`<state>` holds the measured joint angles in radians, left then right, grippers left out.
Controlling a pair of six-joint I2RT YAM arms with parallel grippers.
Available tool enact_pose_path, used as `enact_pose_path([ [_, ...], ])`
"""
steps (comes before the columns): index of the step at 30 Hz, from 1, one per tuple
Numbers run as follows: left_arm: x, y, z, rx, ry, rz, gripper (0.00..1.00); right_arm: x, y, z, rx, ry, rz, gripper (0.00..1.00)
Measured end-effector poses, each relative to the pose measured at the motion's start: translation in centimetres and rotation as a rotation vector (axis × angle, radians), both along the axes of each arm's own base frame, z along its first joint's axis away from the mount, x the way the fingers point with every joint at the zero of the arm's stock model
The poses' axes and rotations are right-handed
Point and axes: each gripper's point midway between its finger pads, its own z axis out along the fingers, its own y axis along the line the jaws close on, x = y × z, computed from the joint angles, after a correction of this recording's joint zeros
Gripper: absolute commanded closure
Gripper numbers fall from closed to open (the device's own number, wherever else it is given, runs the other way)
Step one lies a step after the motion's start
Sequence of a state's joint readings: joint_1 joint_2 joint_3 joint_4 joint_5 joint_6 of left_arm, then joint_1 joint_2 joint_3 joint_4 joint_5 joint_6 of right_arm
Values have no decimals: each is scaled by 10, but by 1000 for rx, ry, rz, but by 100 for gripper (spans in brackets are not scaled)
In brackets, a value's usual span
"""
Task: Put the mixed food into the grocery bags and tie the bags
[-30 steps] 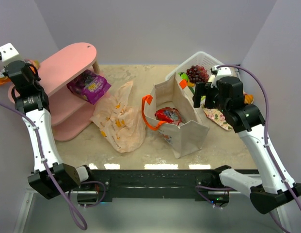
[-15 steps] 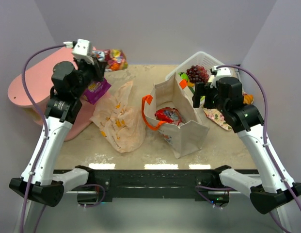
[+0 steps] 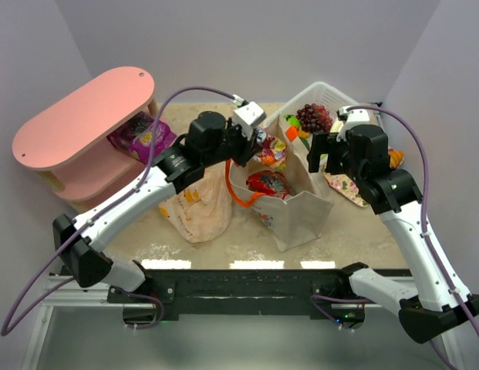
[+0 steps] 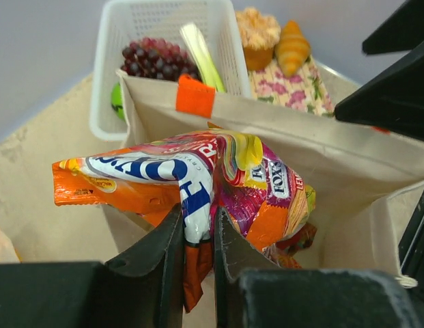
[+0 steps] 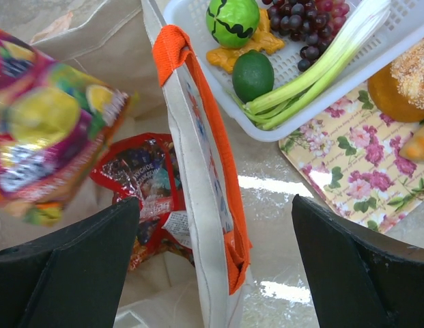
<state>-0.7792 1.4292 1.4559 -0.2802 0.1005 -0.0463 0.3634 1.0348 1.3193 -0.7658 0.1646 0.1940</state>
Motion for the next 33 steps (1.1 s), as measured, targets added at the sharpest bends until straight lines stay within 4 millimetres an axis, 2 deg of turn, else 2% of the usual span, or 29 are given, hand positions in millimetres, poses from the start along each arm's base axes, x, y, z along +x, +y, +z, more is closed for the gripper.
enact_pose_path([
  [2,-1,-8,-24,56,42,-6,96,-1,0,0,0,0,0,4],
  [4,-2,-9,-41,97,76,-3,63,-1,-1,0,0,-2,-1,3],
  [5,-2,-9,-46,112,87,-1,34,-2,-1,0,1,-3,-1,3],
  [8,0,0,-50,151,80,43,12,-3,-1,-1,1,-3,0,3],
  [10,8,14,-42,156,50,123,9,-3,-1,-1,0,-1,0,2],
  [12,16,38,-30,156,12,218,7,-3,-1,-2,-1,1,0,2],
  [13,20,56,-24,156,-5,281,8,-3,-1,-3,-1,2,0,2],
  [17,40,151,-9,160,-54,589,7,-3,-1,-4,-2,4,0,2],
  [18,42,187,-11,172,-58,702,7,-3,-1,-4,-1,4,0,2],
  [21,35,257,-26,219,-43,922,7,-3,-1,-4,-1,3,0,2],
  [23,26,284,-37,257,-29,1011,7,-3,-1,-3,0,2,1,2],
  [25,19,300,-46,285,-21,1070,7,-3,-1,-3,1,1,2,2],
  [33,13,342,-65,329,16,1203,9,-3,2,-3,7,3,14,2],
])
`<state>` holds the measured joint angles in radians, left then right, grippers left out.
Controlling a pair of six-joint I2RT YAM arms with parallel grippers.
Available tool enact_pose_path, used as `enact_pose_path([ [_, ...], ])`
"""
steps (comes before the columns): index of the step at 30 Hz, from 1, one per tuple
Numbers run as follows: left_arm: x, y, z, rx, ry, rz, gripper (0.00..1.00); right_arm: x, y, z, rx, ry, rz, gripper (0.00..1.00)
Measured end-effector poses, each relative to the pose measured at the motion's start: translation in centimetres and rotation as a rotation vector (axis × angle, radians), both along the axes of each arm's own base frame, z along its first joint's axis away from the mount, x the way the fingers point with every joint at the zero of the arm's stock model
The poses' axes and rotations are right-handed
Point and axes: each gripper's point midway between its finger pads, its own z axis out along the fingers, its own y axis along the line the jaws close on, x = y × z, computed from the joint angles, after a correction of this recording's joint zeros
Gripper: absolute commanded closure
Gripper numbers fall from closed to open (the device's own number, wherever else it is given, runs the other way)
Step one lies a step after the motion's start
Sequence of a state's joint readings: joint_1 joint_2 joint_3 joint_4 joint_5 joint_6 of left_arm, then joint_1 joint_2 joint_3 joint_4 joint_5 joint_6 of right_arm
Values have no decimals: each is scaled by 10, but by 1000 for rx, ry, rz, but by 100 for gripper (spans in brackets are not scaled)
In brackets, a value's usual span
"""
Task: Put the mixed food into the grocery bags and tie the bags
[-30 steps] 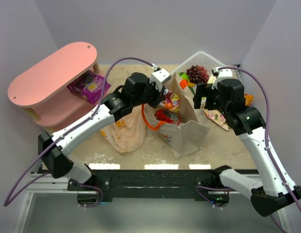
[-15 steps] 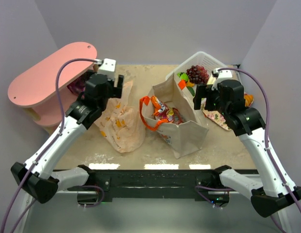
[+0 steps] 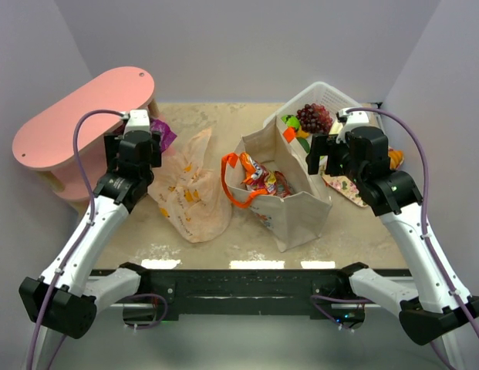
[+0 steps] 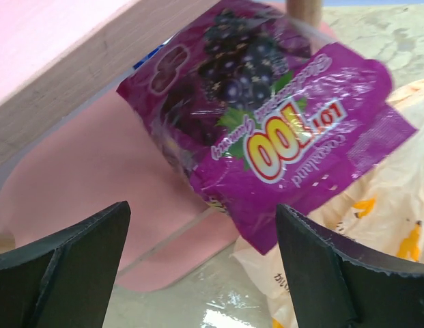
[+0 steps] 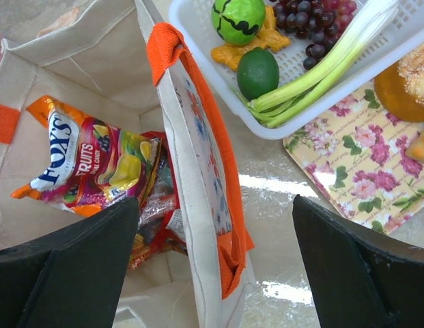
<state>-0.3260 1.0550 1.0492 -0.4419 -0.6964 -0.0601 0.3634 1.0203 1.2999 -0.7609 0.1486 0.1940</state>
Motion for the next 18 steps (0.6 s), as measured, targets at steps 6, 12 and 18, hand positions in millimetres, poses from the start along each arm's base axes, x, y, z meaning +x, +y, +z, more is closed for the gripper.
enact_pose_path([
  [6,14,3,-16,-32,40,-20,11,-1,2,0,5,1,9,2],
  [12,26,-1,-18,-95,28,-86,16,-1,2,1,6,0,10,2],
  [18,35,-15,-16,-150,-1,-166,15,-1,2,1,7,0,12,2],
])
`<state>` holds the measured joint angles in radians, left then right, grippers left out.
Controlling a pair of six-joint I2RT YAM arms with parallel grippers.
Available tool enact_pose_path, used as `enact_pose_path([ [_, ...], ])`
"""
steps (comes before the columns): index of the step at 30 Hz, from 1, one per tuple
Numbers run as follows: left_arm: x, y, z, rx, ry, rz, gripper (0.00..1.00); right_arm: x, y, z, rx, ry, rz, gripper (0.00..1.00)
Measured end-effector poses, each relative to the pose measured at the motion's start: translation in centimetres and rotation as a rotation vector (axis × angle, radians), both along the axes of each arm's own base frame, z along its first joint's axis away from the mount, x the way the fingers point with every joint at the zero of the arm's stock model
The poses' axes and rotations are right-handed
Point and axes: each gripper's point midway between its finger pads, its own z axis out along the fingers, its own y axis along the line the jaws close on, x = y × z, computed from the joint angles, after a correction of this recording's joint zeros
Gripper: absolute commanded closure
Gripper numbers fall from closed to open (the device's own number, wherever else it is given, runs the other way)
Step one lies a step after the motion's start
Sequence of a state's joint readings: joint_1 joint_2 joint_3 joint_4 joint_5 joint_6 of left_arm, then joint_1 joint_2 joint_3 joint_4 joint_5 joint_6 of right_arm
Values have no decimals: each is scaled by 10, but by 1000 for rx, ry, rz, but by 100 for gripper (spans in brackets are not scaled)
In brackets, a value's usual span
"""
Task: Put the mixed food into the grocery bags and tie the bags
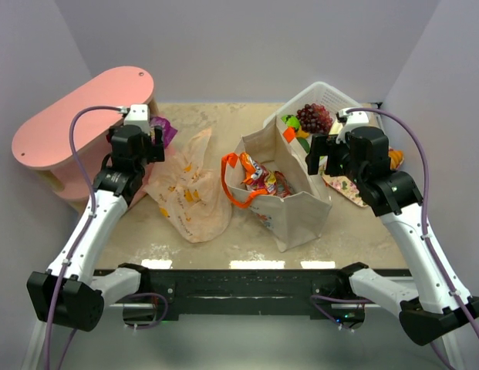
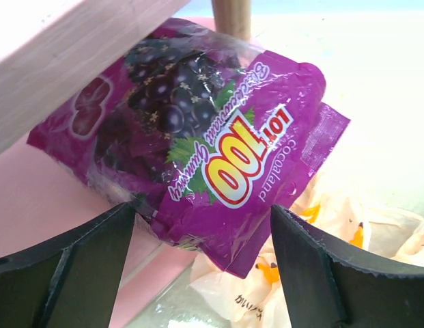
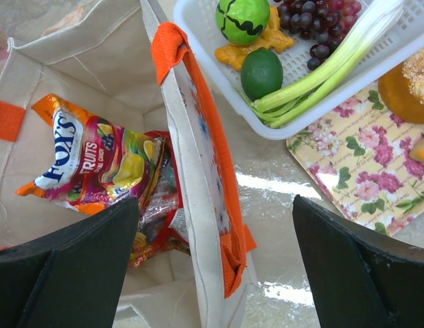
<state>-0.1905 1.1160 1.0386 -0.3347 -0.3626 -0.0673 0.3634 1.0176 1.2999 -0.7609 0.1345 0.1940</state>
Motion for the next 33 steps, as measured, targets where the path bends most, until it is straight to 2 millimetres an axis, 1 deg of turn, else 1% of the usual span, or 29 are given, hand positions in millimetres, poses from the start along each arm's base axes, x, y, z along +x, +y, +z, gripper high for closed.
enact_pose_path([
  [2,2,-1,0,-14,-8,-15,15,0,0,0,0,0,0,2],
  [4,5,-2,1,-26,-13,-28,19,0,1,0,2,0,3,2],
  [5,7,-1,-1,-30,-12,-31,24,0,1,0,2,0,4,2],
  [6,8,-1,-2,-32,-9,-31,37,0,1,0,3,0,6,2],
  [8,11,3,-6,-35,-2,-26,56,0,1,0,4,-2,7,2],
  [9,13,6,-7,-39,0,-19,74,0,1,1,5,-5,7,2],
  [11,15,8,-6,-38,-9,-25,87,-1,1,1,6,-8,7,2],
  [12,16,7,-4,-46,-19,-28,97,-1,1,1,7,-9,7,2],
  [13,18,4,0,-48,-40,-47,100,0,1,1,7,-10,7,2],
  [17,17,2,2,-59,-67,-78,100,0,1,1,8,-11,8,2],
  [21,8,-8,3,-70,-85,-144,100,0,2,2,8,-12,8,2],
  [22,4,-14,4,-73,-88,-170,100,0,1,2,8,-12,8,3],
  [24,-5,-33,6,-78,-90,-239,100,0,1,2,8,-12,7,3],
  [26,-16,-64,7,-73,-83,-344,100,0,1,1,8,-12,7,3],
  [27,-24,-87,6,-77,-73,-423,100,0,2,1,8,-11,8,3],
  [30,-47,-140,0,-93,-37,-611,100,0,3,1,11,-10,13,4],
  [31,-55,-154,-1,-101,-28,-665,100,0,3,1,11,-8,14,4],
  [33,-67,-176,0,-116,-14,-744,100,0,4,0,12,-6,16,4],
])
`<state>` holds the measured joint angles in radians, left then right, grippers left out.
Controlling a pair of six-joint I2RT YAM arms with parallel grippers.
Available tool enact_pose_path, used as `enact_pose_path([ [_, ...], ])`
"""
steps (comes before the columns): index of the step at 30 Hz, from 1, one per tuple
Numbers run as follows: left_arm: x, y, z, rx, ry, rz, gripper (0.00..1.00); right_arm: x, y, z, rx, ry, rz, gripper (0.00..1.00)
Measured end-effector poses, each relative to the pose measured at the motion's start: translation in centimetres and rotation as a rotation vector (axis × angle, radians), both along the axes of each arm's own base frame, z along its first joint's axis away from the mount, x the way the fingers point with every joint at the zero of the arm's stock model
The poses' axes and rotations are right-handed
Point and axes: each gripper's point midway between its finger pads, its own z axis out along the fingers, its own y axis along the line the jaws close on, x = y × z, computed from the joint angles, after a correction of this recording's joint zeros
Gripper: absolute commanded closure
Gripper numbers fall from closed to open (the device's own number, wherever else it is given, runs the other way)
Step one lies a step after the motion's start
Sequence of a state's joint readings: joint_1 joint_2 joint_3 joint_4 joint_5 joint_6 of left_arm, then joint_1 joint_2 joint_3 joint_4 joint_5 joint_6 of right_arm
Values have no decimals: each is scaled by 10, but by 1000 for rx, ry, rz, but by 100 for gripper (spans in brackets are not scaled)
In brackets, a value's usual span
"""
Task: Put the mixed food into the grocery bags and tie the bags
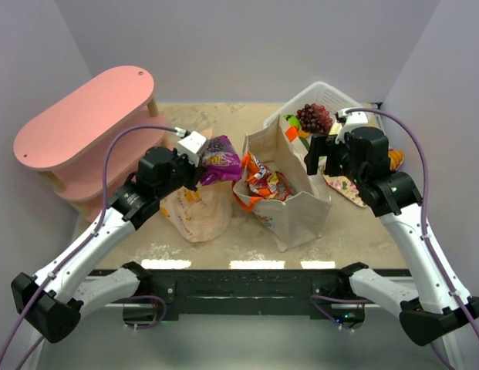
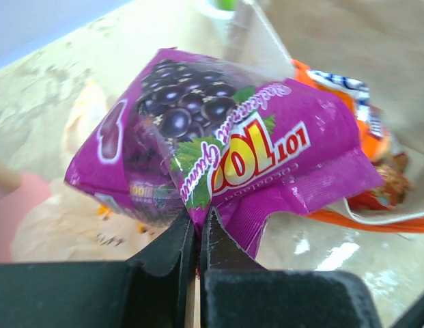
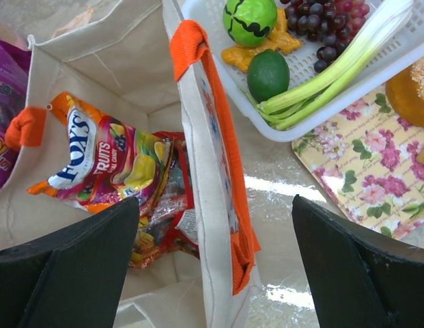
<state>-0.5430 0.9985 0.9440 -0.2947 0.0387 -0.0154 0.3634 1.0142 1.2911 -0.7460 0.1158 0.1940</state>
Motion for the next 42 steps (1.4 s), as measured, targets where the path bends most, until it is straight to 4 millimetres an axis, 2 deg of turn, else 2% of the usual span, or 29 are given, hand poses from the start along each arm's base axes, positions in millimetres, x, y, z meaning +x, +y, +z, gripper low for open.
enact_pose_path([
  [3,-9,-24,13,-9,-12,-74,100,0,0,-1,-1,2,0,3],
  [12,-23,-95,92,-88,-149,-243,100,0,0,-1,-2,4,-1,4],
  [16,-27,-127,108,-121,-171,-320,100,2,0,-5,-8,15,-4,4],
  [19,-28,-154,95,-112,-145,-379,100,3,0,-7,-10,21,-4,3],
  [21,-30,-169,74,-80,-98,-412,100,3,0,-7,-11,20,-5,3],
  [22,-30,-174,62,-60,-71,-422,83,3,0,-8,-13,20,-5,3],
  [24,-32,-178,38,-11,-15,-432,56,3,-3,-8,-20,19,-15,3],
  [25,-34,-179,27,15,11,-436,35,4,-3,-8,-21,18,-19,3],
  [26,-33,-178,25,27,11,-435,28,4,-4,-8,-22,18,-21,3],
  [28,-31,-173,30,33,-8,-412,7,4,-4,-8,-22,18,-21,3],
  [31,-28,-158,50,20,-55,-353,0,4,-4,-8,-23,20,-21,3],
  [35,-26,-128,81,-14,-114,-244,0,6,-3,-12,-27,30,-21,3],
  [37,-21,-109,89,-32,-112,-182,0,6,-3,-16,-31,39,-20,3],
  [38,-15,-97,90,-48,-99,-141,0,6,-3,-17,-33,44,-20,3],
  [40,-2,-70,78,-75,-59,-51,0,7,-3,-20,-35,51,-20,3],
  [42,2,-48,53,-75,-3,20,0,8,-2,-23,-39,60,-21,3],
])
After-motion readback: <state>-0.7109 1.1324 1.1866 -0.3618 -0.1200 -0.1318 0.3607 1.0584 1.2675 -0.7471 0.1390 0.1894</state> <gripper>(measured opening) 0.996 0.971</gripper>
